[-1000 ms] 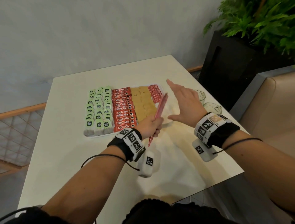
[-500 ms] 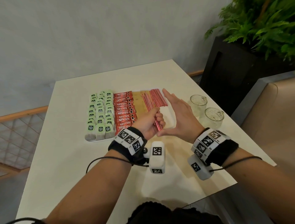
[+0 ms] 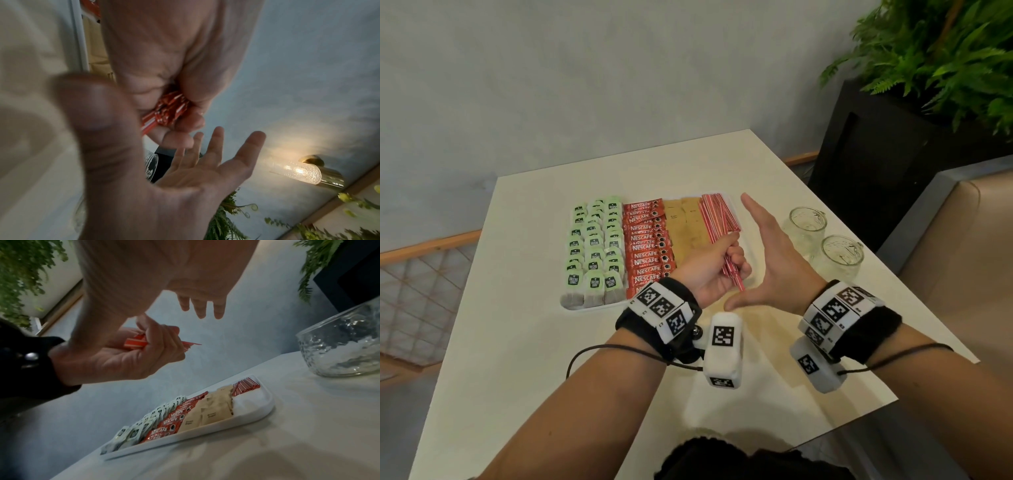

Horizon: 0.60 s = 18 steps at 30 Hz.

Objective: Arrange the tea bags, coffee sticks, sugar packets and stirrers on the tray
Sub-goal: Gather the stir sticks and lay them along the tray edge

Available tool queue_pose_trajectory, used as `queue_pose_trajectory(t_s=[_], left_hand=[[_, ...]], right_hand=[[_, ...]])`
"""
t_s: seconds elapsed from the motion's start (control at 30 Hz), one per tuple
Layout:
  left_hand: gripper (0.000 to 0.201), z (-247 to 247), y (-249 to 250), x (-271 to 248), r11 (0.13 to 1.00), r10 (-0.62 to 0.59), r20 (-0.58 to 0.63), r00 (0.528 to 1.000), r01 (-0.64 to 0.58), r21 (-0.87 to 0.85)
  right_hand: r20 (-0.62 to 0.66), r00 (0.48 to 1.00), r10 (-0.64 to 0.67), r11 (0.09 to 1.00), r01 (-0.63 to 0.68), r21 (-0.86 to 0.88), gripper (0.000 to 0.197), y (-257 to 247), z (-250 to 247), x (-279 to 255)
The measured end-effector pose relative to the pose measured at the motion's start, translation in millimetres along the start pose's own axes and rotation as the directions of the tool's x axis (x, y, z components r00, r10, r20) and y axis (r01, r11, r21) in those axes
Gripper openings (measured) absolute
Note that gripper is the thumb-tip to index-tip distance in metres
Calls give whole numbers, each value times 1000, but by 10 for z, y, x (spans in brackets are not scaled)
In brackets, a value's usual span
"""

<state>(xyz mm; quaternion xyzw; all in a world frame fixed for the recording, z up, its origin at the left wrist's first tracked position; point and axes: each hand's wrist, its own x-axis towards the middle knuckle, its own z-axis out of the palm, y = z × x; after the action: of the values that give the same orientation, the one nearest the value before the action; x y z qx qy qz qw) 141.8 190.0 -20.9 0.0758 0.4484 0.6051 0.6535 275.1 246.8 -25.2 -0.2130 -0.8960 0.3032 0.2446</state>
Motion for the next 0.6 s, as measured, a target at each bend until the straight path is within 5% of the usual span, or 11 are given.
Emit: queue_pose_trajectory(t_s=[0.13,0.33,0.5,0.6], left_hand=[[22,-13,-27,-2,998,-50,2,999,50,27],[28,-93,-123,-89,951,-144,40,989,127,283],[33,-170,-187,-142,867,-265,153,952,166,470],[32,-143,-218,-146,851,-295,177,939,174,495]], right_hand=[[-3,1000,-26,999,26,-27,131,52,12,3],[87,994,72,996,-76,49,137,92,72,-63],[-58,929,365,880,-324,347,86,237,-112,125],[130,896,425,767,-433,473,58,325,-143,214]])
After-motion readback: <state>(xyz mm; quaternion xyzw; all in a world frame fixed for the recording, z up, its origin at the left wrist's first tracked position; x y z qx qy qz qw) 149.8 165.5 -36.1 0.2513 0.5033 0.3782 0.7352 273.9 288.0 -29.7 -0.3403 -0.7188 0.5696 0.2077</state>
